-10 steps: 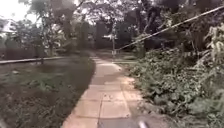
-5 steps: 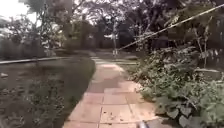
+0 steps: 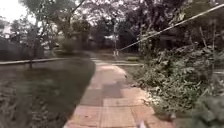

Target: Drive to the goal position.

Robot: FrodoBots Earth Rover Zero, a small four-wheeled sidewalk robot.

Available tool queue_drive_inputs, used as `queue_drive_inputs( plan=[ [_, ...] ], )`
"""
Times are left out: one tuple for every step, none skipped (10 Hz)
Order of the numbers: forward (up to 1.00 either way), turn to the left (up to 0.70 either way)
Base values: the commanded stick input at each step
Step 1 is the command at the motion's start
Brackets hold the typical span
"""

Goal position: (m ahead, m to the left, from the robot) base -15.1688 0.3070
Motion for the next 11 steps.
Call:
queue_drive_inputs(
  plan=[
    [1.0, 0.0],
    [1.0, 0.0],
    [1.0, 0.0],
    [1.0, 0.0],
    [1.0, 0.0],
    [1.0, 0.0],
    [1.0, 0.0],
    [1.0, 0.0],
    [1.0, 0.0],
    [1.0, 0.0],
    [1.0, 0.0]
  ],
)
